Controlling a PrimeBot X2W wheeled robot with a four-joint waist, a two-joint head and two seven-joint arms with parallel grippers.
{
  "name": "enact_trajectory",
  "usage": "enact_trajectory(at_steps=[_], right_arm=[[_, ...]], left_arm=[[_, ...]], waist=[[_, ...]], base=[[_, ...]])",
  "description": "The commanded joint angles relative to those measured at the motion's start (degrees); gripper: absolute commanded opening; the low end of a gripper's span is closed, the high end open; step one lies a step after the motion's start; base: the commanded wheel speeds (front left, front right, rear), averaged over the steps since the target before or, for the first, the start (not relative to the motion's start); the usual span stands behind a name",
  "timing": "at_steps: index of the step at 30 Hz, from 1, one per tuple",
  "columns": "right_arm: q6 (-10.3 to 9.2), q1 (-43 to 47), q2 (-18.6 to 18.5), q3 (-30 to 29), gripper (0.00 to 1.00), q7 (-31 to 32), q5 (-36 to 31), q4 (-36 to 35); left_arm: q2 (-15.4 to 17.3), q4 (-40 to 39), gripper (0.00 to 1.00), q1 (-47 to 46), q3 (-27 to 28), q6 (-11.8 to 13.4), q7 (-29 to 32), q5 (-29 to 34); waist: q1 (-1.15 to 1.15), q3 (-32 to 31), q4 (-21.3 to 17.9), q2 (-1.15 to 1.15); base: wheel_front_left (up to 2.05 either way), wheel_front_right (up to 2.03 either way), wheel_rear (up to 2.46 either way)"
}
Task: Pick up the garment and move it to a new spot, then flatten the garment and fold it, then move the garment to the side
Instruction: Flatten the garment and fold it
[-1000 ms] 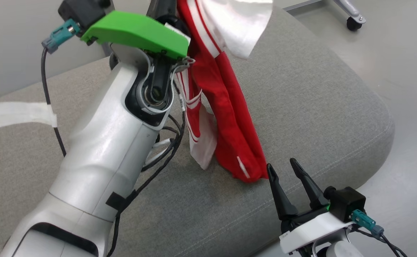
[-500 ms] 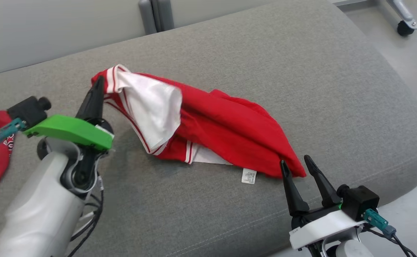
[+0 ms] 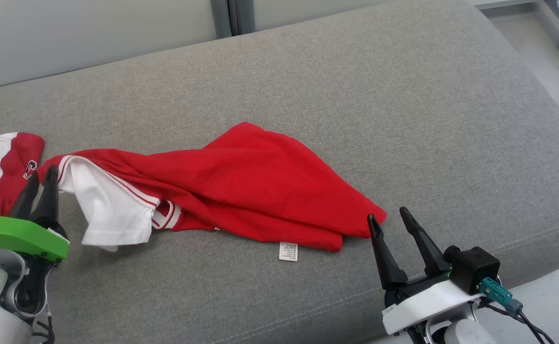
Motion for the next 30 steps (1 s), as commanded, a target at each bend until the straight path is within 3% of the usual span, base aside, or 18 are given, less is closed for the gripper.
enact_trajectory(at_steps=[1, 8, 12, 16, 21, 26, 30], right_arm=[[0.00, -0.2, -0.1, 0.0, 1.00, -0.1, -0.1, 0.2], [0.00, -0.1, -0.1, -0.1, 1.00, -0.1, -0.6, 0.6], [0.00, 0.4, -0.1, -0.3, 1.00, -0.1, -0.6, 0.9], [0.00, 1.1, -0.1, -0.1, 1.00, -0.1, -0.4, 1.6], [0.00, 1.6, -0.1, -0.1, 1.00, -0.1, 0.1, 2.6], [0.00, 1.7, -0.1, 0.1, 1.00, -0.1, 0.6, 3.7], [0.00, 1.4, -0.1, 0.4, 1.00, -0.1, 0.6, 5.4]], left_arm=[[0.9, -0.4, 1.00, 1.0, 1.9, -0.2, -0.5, 1.5], [-1.4, -6.2, 1.00, 5.9, 13.4, 1.9, -0.4, 13.5], [-5.4, -15.7, 1.00, 12.8, 22.7, 4.7, -0.3, 24.7], [-11.0, -25.5, 1.00, 21.5, 28.6, 5.4, -0.3, 34.5], [-17.7, -34.8, 1.00, 30.6, 33.3, 3.7, -0.3, 42.5], [-23.3, -38.2, 1.00, 35.5, 36.0, 2.5, -0.3, 48.1], [-24.7, -38.2, 1.00, 37.9, 36.2, 1.3, -0.3, 54.4]], waist=[[0.00, -0.3, -0.1, 0.00], [0.00, -1.9, -0.1, 0.00], [0.00, -3.3, 0.2, 0.00], [0.00, -4.7, 0.6, 0.00], [0.00, -6.2, 1.1, 0.00], [0.00, -7.0, 2.0, 0.00], [0.00, -7.2, 2.6, 0.00]], base=[[0.00, 0.00, 0.00], [0.00, 0.00, 0.00], [0.00, 0.00, 0.00], [0.00, 0.00, 0.00], [0.00, 0.00, 0.00], [0.00, 0.00, 0.00], [0.00, 0.00, 0.00]])
